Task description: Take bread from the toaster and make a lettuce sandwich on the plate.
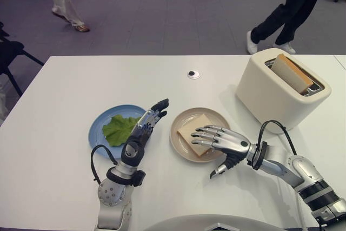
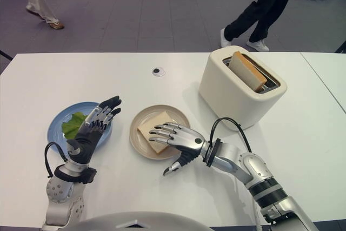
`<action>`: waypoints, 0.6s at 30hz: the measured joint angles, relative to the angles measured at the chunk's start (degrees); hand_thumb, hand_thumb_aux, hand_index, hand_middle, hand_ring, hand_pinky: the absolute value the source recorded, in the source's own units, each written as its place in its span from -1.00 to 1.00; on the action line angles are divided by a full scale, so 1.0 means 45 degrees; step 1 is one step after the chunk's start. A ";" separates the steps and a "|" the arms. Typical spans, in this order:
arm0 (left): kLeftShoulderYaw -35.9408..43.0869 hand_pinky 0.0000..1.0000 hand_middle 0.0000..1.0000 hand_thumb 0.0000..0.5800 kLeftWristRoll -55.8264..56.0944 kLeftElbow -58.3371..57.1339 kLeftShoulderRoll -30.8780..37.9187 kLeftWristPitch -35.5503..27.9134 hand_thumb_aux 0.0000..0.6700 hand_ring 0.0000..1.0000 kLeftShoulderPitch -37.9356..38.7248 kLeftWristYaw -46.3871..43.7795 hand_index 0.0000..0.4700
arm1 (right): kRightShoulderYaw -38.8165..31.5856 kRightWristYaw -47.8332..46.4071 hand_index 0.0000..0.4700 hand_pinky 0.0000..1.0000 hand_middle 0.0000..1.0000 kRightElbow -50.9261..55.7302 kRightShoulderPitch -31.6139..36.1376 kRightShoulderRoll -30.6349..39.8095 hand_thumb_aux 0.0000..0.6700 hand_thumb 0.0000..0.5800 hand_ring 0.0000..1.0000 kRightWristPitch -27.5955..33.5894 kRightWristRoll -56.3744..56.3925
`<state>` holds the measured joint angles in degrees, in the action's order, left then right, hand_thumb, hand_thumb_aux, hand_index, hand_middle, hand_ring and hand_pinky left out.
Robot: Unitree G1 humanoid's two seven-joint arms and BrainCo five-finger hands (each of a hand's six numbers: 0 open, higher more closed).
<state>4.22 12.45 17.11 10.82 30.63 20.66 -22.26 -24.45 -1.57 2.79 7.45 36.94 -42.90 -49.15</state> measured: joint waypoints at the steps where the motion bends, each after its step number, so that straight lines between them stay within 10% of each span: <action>1: -0.0010 -1.00 -1.00 -1.00 0.0002 0.0000 0.0003 0.0000 -1.00 -1.00 0.0000 -0.0005 -1.00 | 0.0000 -0.0044 -1.00 -1.00 -1.00 0.0000 -0.0002 -0.0001 -1.00 -1.00 -1.00 -0.0026 0.0049; 18: -0.4218 -1.00 -1.00 -1.00 -0.4822 -0.0368 0.3507 -0.2509 -1.00 -1.00 -0.0686 0.1826 -1.00 | -0.0142 -0.4476 -1.00 -1.00 -1.00 0.0105 -0.0603 0.0757 -1.00 -1.00 -1.00 0.0487 0.4853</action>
<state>-14.76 -9.25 15.46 26.60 19.34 17.57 -14.04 -25.09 -21.71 3.26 4.73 40.35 -40.71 -27.31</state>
